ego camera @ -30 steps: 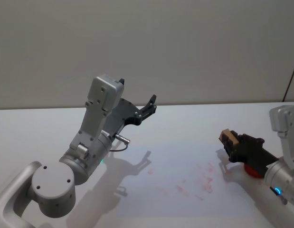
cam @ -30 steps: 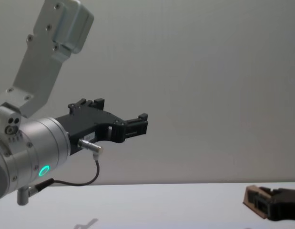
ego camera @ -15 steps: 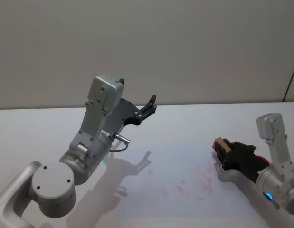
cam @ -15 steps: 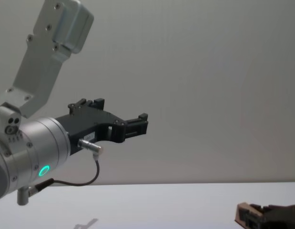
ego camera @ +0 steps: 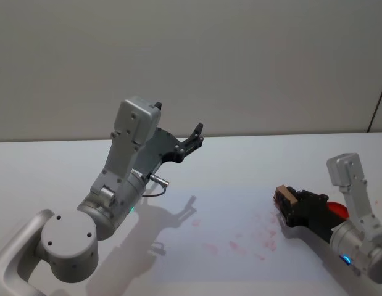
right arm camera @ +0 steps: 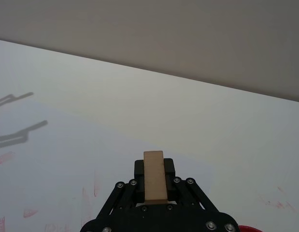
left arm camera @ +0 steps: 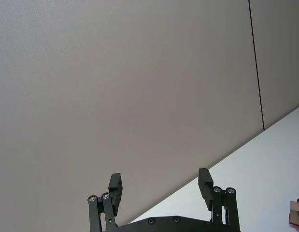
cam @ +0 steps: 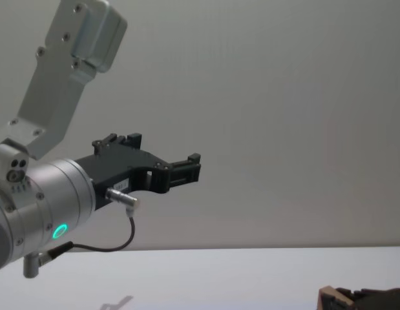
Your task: Use the one hand to pick up the stamp and affix it onto the A4 paper.
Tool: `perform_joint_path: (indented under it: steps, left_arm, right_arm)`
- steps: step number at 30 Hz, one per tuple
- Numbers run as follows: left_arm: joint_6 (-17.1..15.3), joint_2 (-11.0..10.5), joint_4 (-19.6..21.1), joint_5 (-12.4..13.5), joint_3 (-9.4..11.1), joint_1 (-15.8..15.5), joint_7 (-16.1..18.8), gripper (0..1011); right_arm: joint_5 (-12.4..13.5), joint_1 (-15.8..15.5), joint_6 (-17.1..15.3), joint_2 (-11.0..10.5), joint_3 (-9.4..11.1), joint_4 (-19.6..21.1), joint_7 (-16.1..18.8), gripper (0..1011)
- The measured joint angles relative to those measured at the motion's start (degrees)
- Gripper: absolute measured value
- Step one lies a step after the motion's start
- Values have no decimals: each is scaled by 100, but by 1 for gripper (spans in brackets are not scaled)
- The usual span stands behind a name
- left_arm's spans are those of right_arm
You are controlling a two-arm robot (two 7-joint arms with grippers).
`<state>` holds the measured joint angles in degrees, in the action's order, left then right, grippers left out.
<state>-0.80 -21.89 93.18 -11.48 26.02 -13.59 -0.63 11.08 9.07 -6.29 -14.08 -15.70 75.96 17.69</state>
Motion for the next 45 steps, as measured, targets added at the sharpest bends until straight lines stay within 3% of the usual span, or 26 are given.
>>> perform_joint_path:
  steps: [31,45]
  left_arm:
    - [0,0,0,0,0,0,0,1001]
    - [0,0,0,0,0,0,0,1001]
  right_arm:
    - [-169,21,-55,-9,-25,-62,21,219]
    - [150,11,-92,-43,71,369,-84,219]
